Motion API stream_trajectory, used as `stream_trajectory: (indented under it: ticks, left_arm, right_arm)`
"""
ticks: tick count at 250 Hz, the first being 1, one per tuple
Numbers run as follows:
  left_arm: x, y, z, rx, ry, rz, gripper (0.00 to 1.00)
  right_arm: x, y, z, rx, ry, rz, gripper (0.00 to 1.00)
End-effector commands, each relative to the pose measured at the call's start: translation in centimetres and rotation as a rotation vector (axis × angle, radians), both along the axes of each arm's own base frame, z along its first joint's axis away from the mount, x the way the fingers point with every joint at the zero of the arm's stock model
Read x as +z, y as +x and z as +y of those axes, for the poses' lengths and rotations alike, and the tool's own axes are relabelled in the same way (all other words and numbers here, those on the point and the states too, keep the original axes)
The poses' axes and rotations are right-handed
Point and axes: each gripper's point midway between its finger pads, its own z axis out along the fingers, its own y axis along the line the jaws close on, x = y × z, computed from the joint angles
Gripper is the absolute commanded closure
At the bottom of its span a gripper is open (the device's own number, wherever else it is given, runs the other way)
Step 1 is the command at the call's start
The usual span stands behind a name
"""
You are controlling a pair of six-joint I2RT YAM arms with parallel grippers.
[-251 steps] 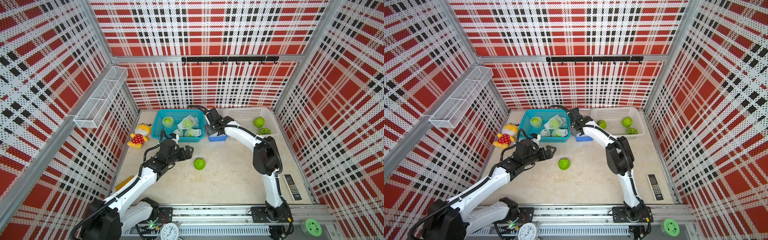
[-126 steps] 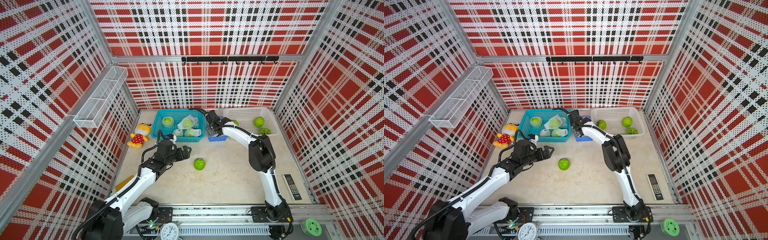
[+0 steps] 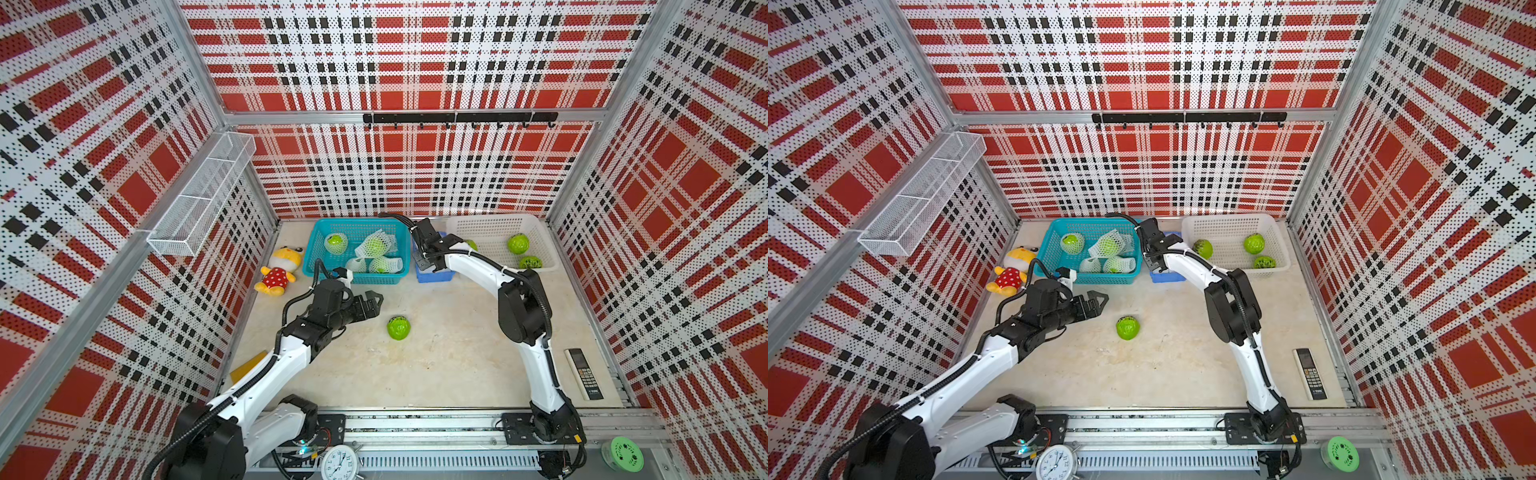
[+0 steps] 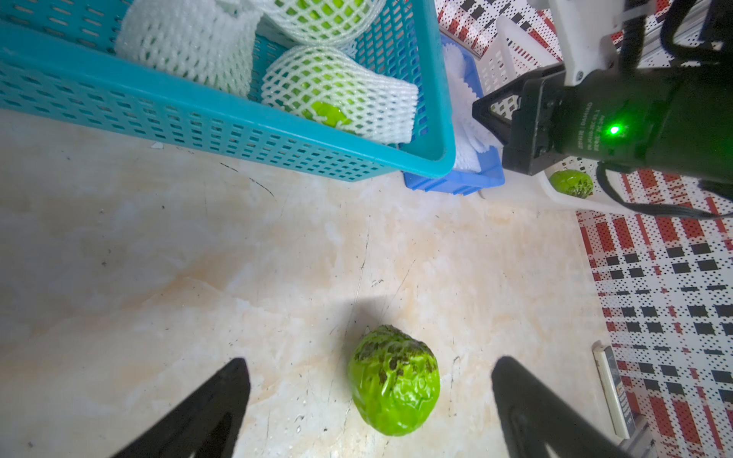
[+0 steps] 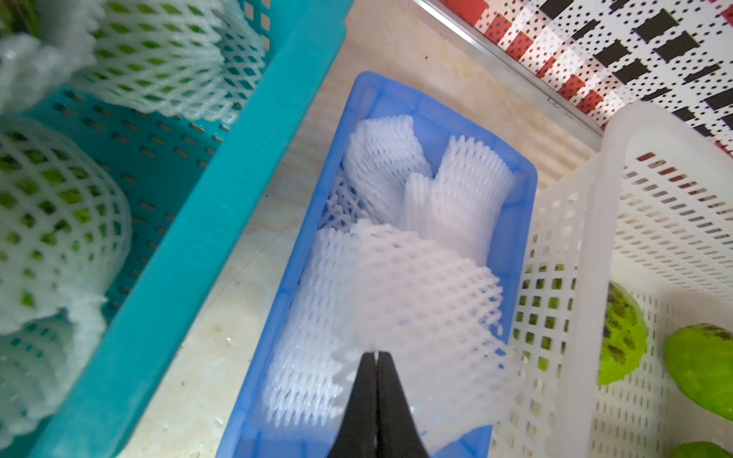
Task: Sleeve custard apples in foam nets
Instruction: Pick up the foam net from the storage box.
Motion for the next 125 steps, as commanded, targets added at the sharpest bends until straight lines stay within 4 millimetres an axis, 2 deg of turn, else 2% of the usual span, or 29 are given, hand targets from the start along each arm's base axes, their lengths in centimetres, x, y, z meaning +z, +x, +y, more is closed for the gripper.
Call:
stream_trajectory:
  ticks: [1,39,74,88,125]
  left_arm:
    - [1.0,0.3,0.2,0.006,-0.01,-0.039,0.02]
    - [2.4,0.4,-0.2,-0.022,-0.018,-0.07,0.02]
    - [4.6,0.4,-1.0,-0.068,-0.052,-0.116,0.03]
    - [5.8,0.2,-1.7,-0.106,-0.084,-0.144,0.04]
    - [9.3,-1.2,-3.8,-0.233,-0.205,-0.21,0.04]
  right_arm:
    - [7.2,-0.2,0.5,0.005,0.122,-0.116,1.0]
    - [11.9,-2.3,0.1,0.017,0.237,-0.159,1.0]
    - [15.1,-5.0,-0.3,0.049,0.36,-0.155,1.0]
    - [16.5,-6.8,0.4,0.111,0.456,-0.129,1.0]
    - [18.5,-12.0,2.5,0.301,0.672,-0.056,1.0]
